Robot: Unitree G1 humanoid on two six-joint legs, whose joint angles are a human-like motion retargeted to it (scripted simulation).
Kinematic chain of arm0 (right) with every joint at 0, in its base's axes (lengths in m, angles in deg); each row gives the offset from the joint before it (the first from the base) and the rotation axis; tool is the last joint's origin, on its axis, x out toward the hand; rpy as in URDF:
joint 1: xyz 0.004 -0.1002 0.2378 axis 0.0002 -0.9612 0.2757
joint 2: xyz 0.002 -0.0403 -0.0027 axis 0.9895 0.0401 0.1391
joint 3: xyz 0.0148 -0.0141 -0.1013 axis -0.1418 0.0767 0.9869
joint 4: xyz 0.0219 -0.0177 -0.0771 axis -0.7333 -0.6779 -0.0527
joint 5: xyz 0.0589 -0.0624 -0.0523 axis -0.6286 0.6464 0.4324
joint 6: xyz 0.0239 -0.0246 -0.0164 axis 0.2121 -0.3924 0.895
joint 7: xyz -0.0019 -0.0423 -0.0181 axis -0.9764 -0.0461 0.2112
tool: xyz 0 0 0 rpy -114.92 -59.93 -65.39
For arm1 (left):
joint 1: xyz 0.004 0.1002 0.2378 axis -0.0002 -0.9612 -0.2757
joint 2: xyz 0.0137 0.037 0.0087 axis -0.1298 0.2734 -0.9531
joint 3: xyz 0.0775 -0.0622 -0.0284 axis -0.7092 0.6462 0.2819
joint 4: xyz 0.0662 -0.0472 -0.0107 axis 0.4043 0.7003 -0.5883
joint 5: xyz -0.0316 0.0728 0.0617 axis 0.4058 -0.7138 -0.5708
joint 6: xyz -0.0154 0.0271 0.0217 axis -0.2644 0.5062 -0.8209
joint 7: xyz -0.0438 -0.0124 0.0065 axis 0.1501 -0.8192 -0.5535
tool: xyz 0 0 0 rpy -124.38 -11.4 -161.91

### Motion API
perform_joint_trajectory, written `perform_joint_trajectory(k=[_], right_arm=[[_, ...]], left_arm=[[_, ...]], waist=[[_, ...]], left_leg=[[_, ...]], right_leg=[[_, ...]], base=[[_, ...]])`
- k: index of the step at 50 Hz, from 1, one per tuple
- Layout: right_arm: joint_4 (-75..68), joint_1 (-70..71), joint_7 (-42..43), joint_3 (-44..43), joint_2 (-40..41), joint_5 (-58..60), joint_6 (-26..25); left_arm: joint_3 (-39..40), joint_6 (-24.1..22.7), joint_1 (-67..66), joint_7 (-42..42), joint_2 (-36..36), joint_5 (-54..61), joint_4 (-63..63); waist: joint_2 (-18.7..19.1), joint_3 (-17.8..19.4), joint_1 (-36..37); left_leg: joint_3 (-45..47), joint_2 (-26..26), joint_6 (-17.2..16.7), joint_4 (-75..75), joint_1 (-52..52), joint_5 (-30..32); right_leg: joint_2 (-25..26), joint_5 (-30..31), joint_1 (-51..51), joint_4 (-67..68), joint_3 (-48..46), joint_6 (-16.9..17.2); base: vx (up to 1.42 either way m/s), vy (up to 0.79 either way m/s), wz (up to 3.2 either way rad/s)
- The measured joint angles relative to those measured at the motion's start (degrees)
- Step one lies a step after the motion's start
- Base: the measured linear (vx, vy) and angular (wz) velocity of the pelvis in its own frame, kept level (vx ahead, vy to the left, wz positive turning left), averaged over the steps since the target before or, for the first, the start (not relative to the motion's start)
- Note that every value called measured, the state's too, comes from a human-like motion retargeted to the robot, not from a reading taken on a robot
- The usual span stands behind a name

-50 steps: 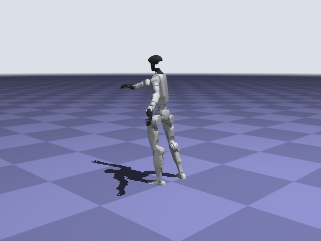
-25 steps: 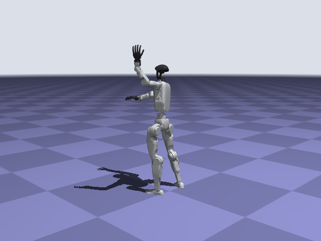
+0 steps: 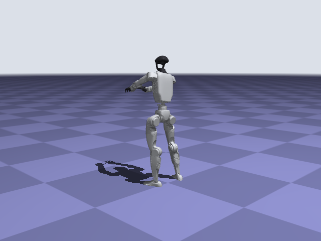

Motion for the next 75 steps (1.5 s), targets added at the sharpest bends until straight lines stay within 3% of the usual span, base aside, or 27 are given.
perform_joint_trajectory(k=[4,10,17,22,32,37,40,43,45,49,52,56,57,58,60,62,65,68,70,75], right_arm=[[0.9,-1.7,0.1,-1.2,-1.1,3.0,-0.9],[1.5,-6.5,-4.0,-2.6,-5.8,0.0,-1.3],[0.6,-11.3,-1.3,-9.7,-11.1,-4.9,-1.9],[-0.1,-15.5,-0.6,-14.1,-17.4,-9.6,-2.2],[-3.1,-20.0,1.2,-19.4,-27.0,-12.9,-3.2],[-5.5,-18.2,0.0,-18.8,-28.1,-13.6,-3.6],[-5.2,-16.2,-0.1,-17.2,-27.7,-13.8,-3.7],[-5.4,-12.8,0.6,-16.3,-25.7,-13.9,-4.2],[-5.4,-10.6,0.5,-15.9,-23.5,-14.2,-4.1],[-3.6,-6.7,0.7,-13.2,-18.1,-12.6,-4.0],[-0.4,-4.7,-1.0,-9.9,-13.6,-11.5,-3.1],[4.9,-2.5,-3.5,-6.2,-7.3,-10.0,-2.1],[5.9,-2.1,-4.1,-5.0,-6.1,-9.7,-1.9],[6.4,-2.0,-4.8,-3.1,-5.8,-9.4,-1.8],[7.2,-5.2,-5.9,-3.7,-9.4,-9.3,-1.0],[6.8,-5.7,-7.1,-5.9,-8.5,-8.9,-0.1],[5.6,-4.1,-8.1,-3.4,-5.2,-7.3,1.1],[5.8,-2.3,-7.6,-0.3,-2.6,-2.1,1.9],[7.2,-1.3,-5.9,1.0,-1.7,1.9,2.4],[10.9,-1.1,-3.8,1.1,-2.4,3.8,3.9]], left_arm=[[6.3,-2.7,-14.1,2.3,-5.4,3.3,-10.0],[18.4,-4.6,-38.1,-8.6,-6.6,18.3,-17.2],[44.1,-3.0,-64.7,-4.0,-0.6,34.8,-6.4],[61.7,-2.8,-78.8,-0.7,-2.0,47.1,-0.5],[92.3,-3.8,-94.6,4.5,-15.3,64.7,4.6],[108.6,-10.2,-91.7,9.9,-28.4,75.1,1.3],[113.3,-15.6,-88.4,11.7,-37.4,79.2,-5.1],[112.5,-20.0,-86.6,11.5,-45.7,77.3,-14.4],[110.7,-22.8,-85.1,5.6,-50.5,77.1,-23.8],[107.0,-25.4,-79.0,8.3,-61.1,67.6,-38.1],[101.8,-22.5,-71.5,8.3,-68.9,55.9,-47.4],[91.5,-13.5,-60.9,8.1,-75.6,33.4,-57.2],[84.4,-11.1,-54.4,7.2,-74.9,28.0,-59.3],[69.2,-8.5,-40.1,6.1,-71.1,22.0,-61.0],[21.8,-4.9,5.4,3.0,-55.8,12.7,-53.5],[2.7,-2.9,21.1,-0.2,-43.1,8.9,-43.2],[-4.7,-0.2,20.4,-6.7,-29.1,1.1,-31.0],[-7.0,0.4,14.4,-12.0,-18.3,-7.3,-19.5],[-5.6,-0.4,9.3,-10.6,-14.5,-11.8,-15.4],[-0.7,-2.8,-1.7,-1.8,-13.4,-19.8,-15.8]], waist=[[-2.4,-0.1,1.8],[-6.9,-2.3,9.0],[-12.2,-4.1,17.2],[-14.1,-5.0,22.9],[-11.4,-5.7,29.2],[-8.3,-6.6,29.8],[-6.2,-7.0,28.8],[-4.1,-7.1,27.0],[-2.9,-7.1,25.5],[-0.9,-6.9,22.1],[0.2,-6.3,18.0],[2.0,-4.3,9.2],[2.8,-3.8,6.9],[4.4,-3.4,5.4],[4.9,-5.5,8.1],[2.1,-5.2,7.6],[0.6,-3.8,4.1],[-1.1,-2.4,0.9],[-2.2,-1.8,-0.8],[-4.5,-2.1,-1.8]], left_leg=[[1.9,0.7,1.2,0.3,1.0,-0.8],[1.8,1.8,2.9,1.8,1.7,-2.7],[-1.9,2.1,2.7,2.1,1.5,-3.4],[-5.2,1.7,1.9,1.3,0.8,-3.0],[-9.8,0.5,0.1,-0.1,-0.7,-1.3],[-11.0,-0.1,-0.4,-0.1,-1.9,-0.4],[-11.5,-0.3,-0.8,-0.1,-2.5,0.2],[-11.6,-0.2,-1.3,-0.1,-3.1,0.8],[-11.3,-0.4,-1.6,-0.1,-3.4,1.1],[-9.7,-0.3,-1.6,-0.1,-4.2,1.7],[-8.7,-0.3,-1.6,-0.1,-4.8,2.1],[-8.5,0.0,-1.6,-0.1,-5.3,2.7],[-8.7,0.1,-1.6,-0.1,-5.3,2.8],[-9.0,0.2,-1.6,-0.1,-5.1,2.9],[-8.9,0.6,-1.6,-0.1,-5.1,3.0],[-8.7,0.7,-1.4,-0.1,-5.2,3.1],[-8.3,0.7,-1.0,-0.1,-4.9,3.0],[-7.2,0.7,-0.9,-0.1,-4.5,2.8],[-6.2,0.8,-0.9,-0.1,-4.2,2.6],[-3.7,1.0,-0.9,-0.1,-3.2,2.1]], right_leg=[[0.9,0.0,0.0,-0.2,1.9,0.1],[1.8,-0.8,1.1,0.0,1.8,0.2],[1.4,-3.2,2.5,2.1,-1.7,-0.5],[0.8,-4.4,3.3,2.9,-5.1,-0.9],[-0.7,-5.7,3.7,4.6,-9.6,-2.5],[-1.4,-5.6,3.3,4.7,-11.0,-2.4],[-1.6,-5.2,3.3,4.4,-11.8,-2.2],[-1.5,-4.7,3.0,4.1,-12.1,-2.1],[-1.6,-4.3,2.5,4.0,-11.9,-1.9],[-1.6,-3.3,0.9,3.7,-10.4,-1.5],[-1.4,-2.4,-0.1,2.9,-9.4,-1.0],[-0.8,-1.2,-0.2,1.4,-9.2,-0.7],[-0.6,-1.1,0.1,1.1,-9.4,-0.7],[-0.4,-1.0,0.6,0.8,-9.6,-0.8],[0.1,-0.7,0.7,0.4,-9.5,-1.2],[0.2,-0.8,0.4,0.5,-9.1,-1.6],[0.1,-0.9,0.1,1.0,-8.4,-1.8],[0.1,-0.9,-0.4,1.1,-7.0,-1.7],[0.3,-0.7,-0.7,0.9,-5.9,-1.6],[0.9,0.1,-0.7,-0.6,-3.5,-0.6]], base=[[0.03,-0.06,-0.48],[0.08,-0.05,-0.03],[0.09,-0.01,0.48],[0.07,0.03,0.65],[0.02,0.04,0.48],[-0.04,0.00,0.27],[-0.07,-0.02,0.21],[-0.09,-0.03,0.06],[-0.10,-0.02,-0.11],[-0.10,-0.03,-0.31],[-0.09,-0.03,-0.32],[-0.08,-0.02,-0.08],[-0.07,-0.01,0.12],[-0.07,-0.01,0.08],[-0.07,-0.01,-0.06],[-0.06,0.00,-0.14],[-0.05,0.02,-0.20],[-0.03,0.03,-0.39],[-0.01,0.02,-0.49],[0.01,0.01,-0.47]])
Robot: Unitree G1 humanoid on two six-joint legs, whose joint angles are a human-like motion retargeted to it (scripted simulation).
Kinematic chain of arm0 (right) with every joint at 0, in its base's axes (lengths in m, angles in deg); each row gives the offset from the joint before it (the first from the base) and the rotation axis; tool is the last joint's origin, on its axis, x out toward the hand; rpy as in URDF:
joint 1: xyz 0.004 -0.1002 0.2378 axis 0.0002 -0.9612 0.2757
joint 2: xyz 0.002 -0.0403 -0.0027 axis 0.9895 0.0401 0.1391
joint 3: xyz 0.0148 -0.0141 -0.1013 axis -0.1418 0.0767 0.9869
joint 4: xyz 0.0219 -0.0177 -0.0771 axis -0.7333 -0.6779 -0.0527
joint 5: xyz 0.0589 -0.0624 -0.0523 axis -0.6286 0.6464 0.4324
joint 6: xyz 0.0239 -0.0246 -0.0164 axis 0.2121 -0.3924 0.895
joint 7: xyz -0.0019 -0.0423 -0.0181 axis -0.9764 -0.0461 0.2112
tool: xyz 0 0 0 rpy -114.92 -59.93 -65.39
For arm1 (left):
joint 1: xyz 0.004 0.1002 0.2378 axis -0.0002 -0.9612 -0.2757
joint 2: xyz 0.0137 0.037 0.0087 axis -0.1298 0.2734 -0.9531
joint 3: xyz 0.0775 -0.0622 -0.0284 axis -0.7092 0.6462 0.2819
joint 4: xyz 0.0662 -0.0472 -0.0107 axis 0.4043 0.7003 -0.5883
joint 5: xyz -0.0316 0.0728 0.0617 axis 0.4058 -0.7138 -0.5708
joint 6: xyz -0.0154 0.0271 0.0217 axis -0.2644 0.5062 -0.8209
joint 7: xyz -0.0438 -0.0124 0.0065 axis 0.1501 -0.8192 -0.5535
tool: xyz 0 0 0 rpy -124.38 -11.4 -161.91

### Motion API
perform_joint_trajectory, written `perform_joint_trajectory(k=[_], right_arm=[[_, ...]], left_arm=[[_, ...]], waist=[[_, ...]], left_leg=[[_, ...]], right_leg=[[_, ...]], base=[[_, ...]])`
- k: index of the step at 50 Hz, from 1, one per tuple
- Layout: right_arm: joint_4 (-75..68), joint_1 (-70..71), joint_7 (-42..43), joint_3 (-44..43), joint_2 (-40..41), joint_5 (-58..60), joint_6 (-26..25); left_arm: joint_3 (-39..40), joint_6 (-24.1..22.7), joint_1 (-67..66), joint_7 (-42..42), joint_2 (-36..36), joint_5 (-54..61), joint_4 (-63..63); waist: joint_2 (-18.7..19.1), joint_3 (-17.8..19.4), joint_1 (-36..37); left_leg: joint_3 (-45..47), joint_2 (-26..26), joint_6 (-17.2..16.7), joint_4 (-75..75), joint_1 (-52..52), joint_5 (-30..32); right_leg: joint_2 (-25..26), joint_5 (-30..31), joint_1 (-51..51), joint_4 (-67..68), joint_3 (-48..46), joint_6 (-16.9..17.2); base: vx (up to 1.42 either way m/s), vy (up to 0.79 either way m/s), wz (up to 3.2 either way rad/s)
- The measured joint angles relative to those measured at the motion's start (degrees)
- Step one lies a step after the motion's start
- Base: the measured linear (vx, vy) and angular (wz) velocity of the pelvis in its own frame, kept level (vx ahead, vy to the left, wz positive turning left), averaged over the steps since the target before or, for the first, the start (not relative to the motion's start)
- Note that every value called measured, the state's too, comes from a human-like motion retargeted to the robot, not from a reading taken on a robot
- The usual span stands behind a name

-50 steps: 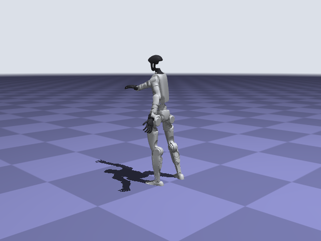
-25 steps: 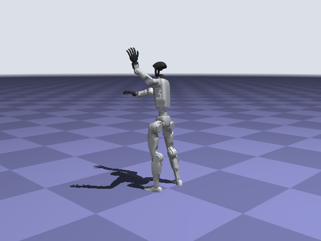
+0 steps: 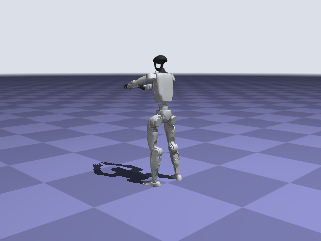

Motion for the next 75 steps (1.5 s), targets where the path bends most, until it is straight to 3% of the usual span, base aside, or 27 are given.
perform_joint_trajectory(k=[7,13,15,19,22,29,32,40,47,51,55,58,60,62,65,68,71,73,75], right_arm=[[-5.3,-2.2,-2.6,-3.9,-1.2,-4.9,-0.6],[-7.1,-4.4,-5.0,-4.4,-3.1,-6.4,-2.1],[-10.0,-5.1,-3.4,-8.7,-2.3,-7.1,-2.1],[-11.9,-6.8,-0.8,-14.6,-3.2,-13.3,-1.6],[-11.0,-8.6,-2.9,-14.2,-6.5,-16.7,-2.8],[-12.4,-10.7,-1.4,-18.5,-13.7,-19.9,-5.4],[-11.8,-11.5,-0.8,-19.3,-17.0,-20.4,-5.4],[-14.9,-11.8,2.5,-19.0,-23.1,-18.2,-6.3],[-13.0,-9.7,2.8,-12.9,-25.7,-12.7,-6.3],[-12.8,-7.0,2.4,-8.3,-25.5,-8.0,-6.9],[-13.5,-3.4,1.7,-4.4,-22.8,-6.0,-7.3],[-13.4,-0.4,1.3,-1.0,-19.5,-5.9,-6.7],[-13.4,1.0,1.3,1.5,-18.8,-5.5,-6.0],[-13.0,0.8,1.8,2.7,-18.6,-4.5,-5.8],[-13.3,0.5,2.5,3.4,-16.5,-3.5,-5.5],[-14.3,0.7,3.0,3.0,-12.9,-4.7,-4.3],[-14.9,1.7,3.6,3.6,-8.3,-6.2,-2.7],[-15.4,2.5,5.2,3.3,-4.7,-4.9,-2.4],[-14.8,3.0,7.2,2.1,-1.5,-3.6,-2.1]], left_arm=[[7.2,-1.3,-16.1,0.7,4.5,4.6,0.2],[24.4,-3.0,-38.5,-8.1,7.6,20.7,-2.2],[29.6,-4.0,-46.7,-11.1,6.3,21.3,-3.2],[37.4,-3.5,-61.5,-9.2,5.6,25.6,2.5],[45.4,-1.3,-69.9,-7.7,7.4,38.4,11.3],[77.2,-1.1,-82.9,-4.3,7.6,69.7,24.1],[87.2,-2.0,-86.7,-4.6,5.8,79.6,25.6],[104.7,-6.5,-87.5,-0.4,-5.8,93.9,26.1],[112.0,-20.0,-81.4,7.5,-19.0,103.5,9.1],[110.0,-25.6,-75.3,9.5,-27.5,100.9,-5.4],[102.5,-28.4,-63.9,10.3,-36.9,97.9,-20.8],[90.1,-27.6,-50.0,9.2,-43.3,91.4,-29.7],[70.4,-25.4,-29.7,11.3,-44.3,82.0,-33.1],[47.5,-22.8,-7.2,13.0,-40.7,73.3,-33.0],[24.9,-18.5,13.9,12.0,-30.2,63.6,-29.1],[10.7,-12.0,23.9,4.7,-17.3,52.3,-17.1],[-2.1,-5.1,26.9,-5.7,-5.8,32.8,0.4],[-6.3,-2.6,23.9,-9.3,0.6,22.7,10.1],[-4.7,-1.7,18.0,-6.6,5.5,18.0,17.0]], waist=[[-3.3,-2.1,5.4],[-7.3,-2.2,10.2],[-8.7,-2.0,11.3],[-10.6,-1.5,13.4],[-10.9,-1.3,15.3],[-9.4,-1.2,20.1],[-8.3,-1.4,22.2],[-4.2,-2.8,26.7],[0.2,-3.3,25.9],[2.9,-3.6,23.9],[5.3,-3.8,20.3],[6.7,-3.2,16.1],[7.8,-2.6,14.5],[7.9,-2.7,13.5],[7.0,-2.5,10.9],[5.1,-1.8,7.8],[3.0,-1.2,4.8],[1.6,-0.8,3.1],[0.2,-0.5,2.2]], left_leg=[[1.7,0.6,1.8,0.1,1.2,-1.2],[1.3,1.3,2.5,0.2,2.0,-2.1],[0.6,1.4,2.6,0.3,2.2,-2.4],[-1.6,1.4,2.0,0.3,2.4,-2.7],[-3.4,1.2,1.5,0.2,2.3,-2.6],[-6.4,0.8,0.0,0.0,2.1,-2.4],[-7.0,0.5,-0.3,0.0,1.7,-2.3],[-7.9,-0.1,-0.2,0.0,0.3,-1.6],[-8.1,-0.5,-0.6,0.0,-0.7,-0.5],[-7.9,-1.1,-0.7,0.0,-1.1,0.0],[-7.6,-1.5,-0.7,0.0,-1.2,0.5],[-7.7,-1.7,-0.7,0.0,-1.2,0.8],[-7.9,-1.8,-0.7,0.0,-0.9,0.9],[-8.1,-1.8,-0.7,0.0,-0.8,1.1],[-8.3,-1.8,-0.7,0.0,-0.7,1.2],[-8.2,-1.8,-0.7,0.0,-0.4,1.2],[-7.3,-1.6,-0.7,0.0,0.0,0.9],[-6.0,-1.3,-0.7,0.0,0.6,0.6],[-4.1,-0.7,-0.7,0.0,1.5,0.0]], right_leg=[[1.1,0.4,0.8,-1.5,1.7,1.0],[1.6,-0.6,1.4,-0.6,1.3,0.5],[1.5,-1.2,1.9,-0.1,0.5,0.1],[1.2,-2.5,3.3,0.8,-1.7,-0.3],[0.9,-3.3,4.1,1.3,-3.7,-1.1],[0.0,-5.0,5.0,3.4,-7.0,-2.8],[-0.4,-5.4,4.9,4.1,-7.7,-3.0],[-0.9,-4.8,4.5,3.3,-9.0,-2.6],[-1.0,-3.8,4.4,2.1,-9.9,-2.0],[-1.5,-3.1,4.3,1.6,-10.0,-1.5],[-1.8,-2.5,4.1,1.2,-9.8,-1.0],[-2.0,-2.1,4.2,1.1,-9.9,-0.6],[-2.1,-1.9,4.6,1.1,-10.1,-0.4],[-2.1,-1.8,4.8,1.1,-10.2,-0.3],[-2.1,-1.7,5.0,1.1,-10.2,-0.5],[-2.1,-1.8,5.0,1.4,-9.7,-0.9],[-2.1,-2.0,4.4,2.0,-8.3,-1.1],[-1.9,-2.2,3.9,2.3,-6.6,-1.1],[-1.3,-2.2,3.3,2.5,-4.5,-1.0]], base=[[0.03,-0.01,-0.24],[0.04,-0.01,0.08],[0.07,-0.02,0.34],[0.08,0.00,0.52],[0.08,0.02,0.59],[0.06,0.03,0.45],[0.02,0.02,0.23],[0.00,0.00,0.00],[-0.03,-0.01,0.03],[-0.06,0.01,0.00],[-0.06,0.02,-0.03],[-0.06,0.02,0.02],[-0.06,0.03,0.05],[-0.06,0.02,0.04],[-0.02,0.01,0.01],[0.00,0.00,0.00],[-0.02,0.02,-0.37],[0.01,0.00,-0.70],[0.03,-0.03,-0.96]])
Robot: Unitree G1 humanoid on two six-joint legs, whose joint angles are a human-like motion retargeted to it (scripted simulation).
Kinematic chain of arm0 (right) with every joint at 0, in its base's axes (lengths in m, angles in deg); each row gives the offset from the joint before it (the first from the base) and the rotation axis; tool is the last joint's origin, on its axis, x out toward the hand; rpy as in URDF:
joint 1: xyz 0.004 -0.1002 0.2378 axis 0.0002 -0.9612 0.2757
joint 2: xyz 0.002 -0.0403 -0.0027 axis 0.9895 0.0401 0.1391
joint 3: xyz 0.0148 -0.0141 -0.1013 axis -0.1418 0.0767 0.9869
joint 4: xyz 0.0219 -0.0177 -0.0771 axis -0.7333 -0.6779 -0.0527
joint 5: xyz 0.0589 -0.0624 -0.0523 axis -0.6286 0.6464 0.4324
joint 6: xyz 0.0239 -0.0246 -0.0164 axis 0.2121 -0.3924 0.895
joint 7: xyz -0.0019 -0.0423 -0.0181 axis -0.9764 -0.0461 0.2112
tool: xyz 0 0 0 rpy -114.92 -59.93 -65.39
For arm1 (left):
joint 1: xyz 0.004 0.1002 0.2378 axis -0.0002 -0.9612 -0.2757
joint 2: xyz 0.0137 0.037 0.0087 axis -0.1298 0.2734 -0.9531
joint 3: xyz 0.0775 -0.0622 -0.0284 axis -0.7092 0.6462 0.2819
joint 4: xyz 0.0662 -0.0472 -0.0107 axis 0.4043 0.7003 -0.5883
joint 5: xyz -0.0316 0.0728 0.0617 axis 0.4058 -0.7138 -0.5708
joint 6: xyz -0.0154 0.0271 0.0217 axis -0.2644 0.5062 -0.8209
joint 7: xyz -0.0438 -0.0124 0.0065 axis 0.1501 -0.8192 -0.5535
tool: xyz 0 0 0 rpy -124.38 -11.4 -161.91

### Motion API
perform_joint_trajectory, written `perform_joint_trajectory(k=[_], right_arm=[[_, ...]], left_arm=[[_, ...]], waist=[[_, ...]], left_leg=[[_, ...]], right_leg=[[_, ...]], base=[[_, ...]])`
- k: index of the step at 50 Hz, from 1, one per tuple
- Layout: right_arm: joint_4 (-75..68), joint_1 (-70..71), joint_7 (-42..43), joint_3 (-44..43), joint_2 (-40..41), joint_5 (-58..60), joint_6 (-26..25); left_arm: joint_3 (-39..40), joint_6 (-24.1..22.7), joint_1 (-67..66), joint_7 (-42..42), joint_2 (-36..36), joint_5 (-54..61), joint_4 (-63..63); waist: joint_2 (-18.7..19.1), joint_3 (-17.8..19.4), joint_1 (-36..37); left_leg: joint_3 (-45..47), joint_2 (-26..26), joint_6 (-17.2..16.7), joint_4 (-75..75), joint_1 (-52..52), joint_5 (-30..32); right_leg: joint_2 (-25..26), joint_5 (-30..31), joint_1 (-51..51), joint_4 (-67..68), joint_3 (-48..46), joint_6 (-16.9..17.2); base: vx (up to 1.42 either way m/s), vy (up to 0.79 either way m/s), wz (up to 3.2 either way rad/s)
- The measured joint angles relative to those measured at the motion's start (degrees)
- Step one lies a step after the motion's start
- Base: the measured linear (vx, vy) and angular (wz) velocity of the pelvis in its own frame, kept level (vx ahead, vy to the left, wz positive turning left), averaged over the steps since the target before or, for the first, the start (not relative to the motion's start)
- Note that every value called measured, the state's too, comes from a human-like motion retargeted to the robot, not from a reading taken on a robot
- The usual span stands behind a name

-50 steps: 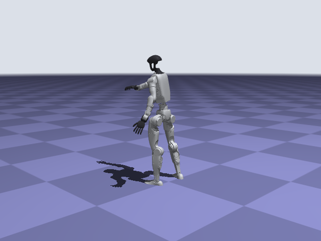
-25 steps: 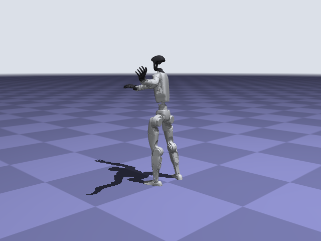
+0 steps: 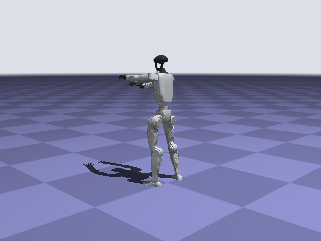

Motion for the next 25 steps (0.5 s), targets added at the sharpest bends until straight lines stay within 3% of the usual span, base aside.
perform_joint_trajectory(k=[5,12,18,25], right_arm=[[4.2,-0.1,0.2,-1.6,2.4,3.1,2.6],[3.1,-1.6,-2.1,-5.7,2.0,3.1,2.0],[0.8,-3.0,-0.2,-10.2,1.0,-1.2,-0.3],[3.8,-6.9,0.9,-9.2,-6.0,-6.3,-2.8]], left_arm=[[11.8,-1.9,-16.1,9.7,1.7,-3.9,-1.6],[23.3,-1.8,-37.2,5.1,-2.3,-1.3,-9.7],[35.4,-2.0,-58.5,3.4,-2.1,18.7,-10.9],[55.5,-2.2,-79.0,6.2,2.6,40.4,-2.0]], waist=[[-3.5,-0.4,1.8],[-7.6,-1.3,7.7],[-10.2,-1.5,12.1],[-12.5,-1.6,19.1]], left_leg=[[5.6,1.1,1.4,0.5,2.5,-1.9],[10.1,1.9,3.9,3.4,4.9,-5.3],[10.8,1.8,3.8,2.9,6.7,-6.0],[9.6,1.0,3.5,2.2,5.8,-5.9]], right_leg=[[1.4,0.4,-1.0,-0.4,6.0,1.1],[2.4,0.7,-0.2,-1.1,11.0,2.2],[2.2,-0.7,0.0,0.8,11.9,2.0],[1.0,-2.2,-1.9,3.8,11.1,2.4]], base=[[0.05,-0.02,-1.08],[0.06,0.00,-0.66],[0.03,0.01,-0.10],[0.01,0.02,0.11]])
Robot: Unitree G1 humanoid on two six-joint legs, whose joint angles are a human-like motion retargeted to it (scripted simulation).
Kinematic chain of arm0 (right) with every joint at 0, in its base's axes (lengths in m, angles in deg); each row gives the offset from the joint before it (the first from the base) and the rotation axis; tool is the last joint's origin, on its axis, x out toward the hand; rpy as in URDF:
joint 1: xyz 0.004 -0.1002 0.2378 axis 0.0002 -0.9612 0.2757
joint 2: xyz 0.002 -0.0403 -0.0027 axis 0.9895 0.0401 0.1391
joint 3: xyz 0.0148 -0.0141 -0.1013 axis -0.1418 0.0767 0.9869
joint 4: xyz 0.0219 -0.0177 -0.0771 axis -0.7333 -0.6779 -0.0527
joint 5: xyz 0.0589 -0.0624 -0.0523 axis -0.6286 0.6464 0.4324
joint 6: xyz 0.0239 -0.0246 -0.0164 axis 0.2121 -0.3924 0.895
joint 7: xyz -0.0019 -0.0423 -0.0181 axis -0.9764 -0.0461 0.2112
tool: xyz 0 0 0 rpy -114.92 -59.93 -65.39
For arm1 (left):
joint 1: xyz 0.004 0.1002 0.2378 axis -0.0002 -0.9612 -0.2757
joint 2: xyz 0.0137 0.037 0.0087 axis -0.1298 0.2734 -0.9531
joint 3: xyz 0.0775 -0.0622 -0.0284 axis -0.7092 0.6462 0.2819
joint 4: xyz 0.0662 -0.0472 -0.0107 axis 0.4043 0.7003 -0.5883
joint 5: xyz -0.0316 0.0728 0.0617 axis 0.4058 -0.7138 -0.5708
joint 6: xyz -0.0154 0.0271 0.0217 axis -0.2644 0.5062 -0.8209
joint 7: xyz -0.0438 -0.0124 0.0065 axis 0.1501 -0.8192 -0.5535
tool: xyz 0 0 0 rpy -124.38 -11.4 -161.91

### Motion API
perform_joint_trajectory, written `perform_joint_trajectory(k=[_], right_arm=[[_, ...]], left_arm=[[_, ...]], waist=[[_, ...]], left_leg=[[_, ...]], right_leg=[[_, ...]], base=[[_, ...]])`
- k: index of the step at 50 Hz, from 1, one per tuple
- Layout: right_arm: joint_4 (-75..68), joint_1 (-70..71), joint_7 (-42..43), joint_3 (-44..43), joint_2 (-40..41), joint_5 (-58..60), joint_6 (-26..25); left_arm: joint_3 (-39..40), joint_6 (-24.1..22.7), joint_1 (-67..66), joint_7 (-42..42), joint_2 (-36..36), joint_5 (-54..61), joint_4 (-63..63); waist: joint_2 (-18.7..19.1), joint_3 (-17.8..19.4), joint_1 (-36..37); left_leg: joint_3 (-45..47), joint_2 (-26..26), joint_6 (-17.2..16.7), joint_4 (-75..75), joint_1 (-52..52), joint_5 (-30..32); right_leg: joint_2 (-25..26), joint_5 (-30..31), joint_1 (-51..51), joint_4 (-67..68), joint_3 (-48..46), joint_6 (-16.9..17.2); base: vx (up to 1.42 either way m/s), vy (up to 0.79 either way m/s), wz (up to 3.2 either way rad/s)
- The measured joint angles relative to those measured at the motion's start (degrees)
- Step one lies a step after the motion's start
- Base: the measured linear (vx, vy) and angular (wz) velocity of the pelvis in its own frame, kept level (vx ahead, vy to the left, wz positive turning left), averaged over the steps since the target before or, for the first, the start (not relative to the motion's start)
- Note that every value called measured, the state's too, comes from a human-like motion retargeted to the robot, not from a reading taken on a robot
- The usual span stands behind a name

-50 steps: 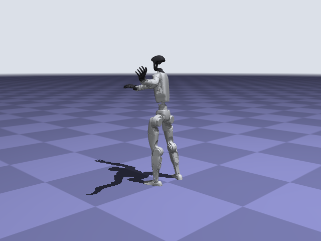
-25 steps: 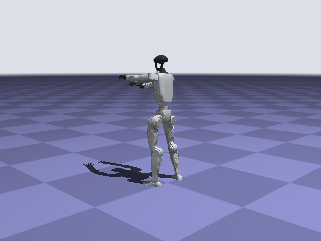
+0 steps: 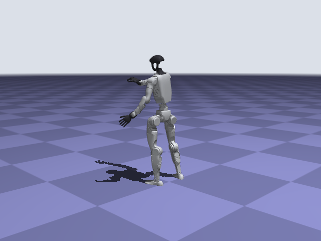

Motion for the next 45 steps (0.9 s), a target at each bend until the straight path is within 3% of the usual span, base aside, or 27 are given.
perform_joint_trajectory(k=[8,17,21,26,28,30,32,33,35,37,39,42,45], right_arm=[[-0.9,-7.8,1.5,-6.5,-10.3,1.3,0.0],[-4.1,-14.7,0.8,-6.8,-19.9,1.5,-1.3],[-2.8,-15.1,2.1,-6.5,-20.9,1.6,-1.8],[-2.3,-12.5,1.7,-3.4,-18.8,2.1,-2.0],[-2.2,-10.5,1.3,-1.8,-17.0,2.2,-2.0],[-2.2,-7.2,1.6,0.5,-13.8,2.1,-2.4],[-1.9,-4.7,0.3,2.4,-11.3,2.1,-1.7],[-1.6,-3.0,0.4,3.9,-9.3,1.9,-1.6],[-1.7,-0.7,-0.1,6.3,-8.0,0.8,-1.1],[-0.4,-1.1,-1.0,6.0,-8.2,0.4,-0.7],[0.7,-1.1,-1.7,5.5,-7.2,-0.1,-0.5],[1.7,-0.2,-2.8,5.1,-4.8,-1.3,0.0],[2.1,1.3,-4.7,4.7,-2.2,-3.0,0.7]], left_arm=[[29.6,-1.0,-15.9,5.6,-3.8,11.9,7.9],[58.2,-9.1,-18.0,20.1,-23.8,34.7,7.3],[64.6,-14.7,-14.2,22.7,-34.0,37.9,-0.3],[64.4,-16.0,-5.7,23.8,-47.8,35.8,-9.0],[61.7,-15.6,-1.7,23.3,-53.4,32.9,-12.1],[58.0,-20.1,6.2,25.7,-57.6,36.7,-19.5],[50.4,-17.9,11.2,21.1,-60.6,27.6,-23.7],[46.8,-20.6,15.8,21.3,-60.7,29.9,-29.0],[26.6,-24.7,35.8,21.8,-56.5,28.2,-38.5],[3.1,-22.4,57.6,20.0,-51.1,22.1,-41.8],[-13.9,-18.8,72.5,17.1,-45.1,17.2,-42.8],[-29.3,-12.2,83.5,11.2,-35.1,9.3,-41.3],[-37.5,-5.2,86.9,3.3,-23.5,2.2,-35.5]], waist=[[1.1,1.1,8.7],[7.2,-0.3,14.3],[9.8,-1.9,13.8],[12.6,-3.9,10.9],[13.6,-4.3,9.0],[14.7,-4.1,5.9],[15.9,-3.8,3.3],[16.7,-3.4,1.3],[18.4,-2.9,0.3],[18.3,-3.4,0.9],[17.5,-3.3,0.2],[16.1,-2.5,-2.2],[14.5,-1.2,-5.2]], left_leg=[[-3.8,-1.1,-0.9,-1.3,-1.7,1.1],[-8.4,-2.6,-1.7,-2.2,-3.9,2.5],[-9.6,-3.1,-2.4,-2.2,-4.7,3.1],[-9.9,-3.2,-3.1,-2.2,-5.6,3.8],[-9.7,-3.1,-3.4,-2.2,-5.8,4.1],[-9.4,-3.0,-3.5,-2.2,-6.0,4.3],[-9.0,-3.0,-3.5,-2.2,-6.0,4.5],[-8.8,-3.0,-3.5,-2.2,-6.0,4.6],[-8.3,-2.7,-3.5,-2.2,-5.5,4.7],[-7.6,-2.3,-3.5,-2.2,-5.3,4.7],[-7.0,-2.0,-3.3,-2.2,-5.2,4.7],[-6.4,-1.9,-2.8,-2.2,-5.1,4.8],[-6.0,-1.8,-2.5,-2.2,-4.9,4.7]], right_leg=[[-1.4,-0.5,0.0,0.6,-3.6,-0.6],[-3.5,-0.5,0.6,1.0,-8.9,-1.4],[-3.9,0.0,1.2,0.2,-10.5,-1.5],[-3.7,1.1,1.6,-1.8,-11.5,-1.3],[-3.5,1.6,1.7,-2.6,-11.5,-1.1],[-3.3,2.1,1.6,-3.2,-11.4,-0.8],[-3.1,2.5,1.6,-3.6,-11.0,-0.5],[-3.0,2.7,1.5,-3.8,-10.8,-0.4],[-2.7,3.0,1.7,-4.1,-10.3,-0.2],[-2.2,3.3,1.5,-4.5,-9.5,-0.3],[-1.9,3.6,1.3,-4.7,-8.7,-0.4],[-1.7,3.8,0.9,-4.7,-7.8,-0.5],[-1.6,3.7,0.4,-4.1,-7.0,-0.8]], base=[[0.00,0.05,0.49],[0.00,0.06,0.56],[-0.02,0.03,0.35],[0.00,0.00,0.04],[0.00,0.00,0.00],[-0.03,-0.01,-0.07],[-0.05,-0.01,-0.18],[-0.06,-0.02,-0.24],[-0.06,-0.03,-0.31],[-0.05,-0.03,-0.40],[-0.05,-0.02,-0.36],[-0.06,0.00,-0.26],[-0.06,0.02,-0.21]])
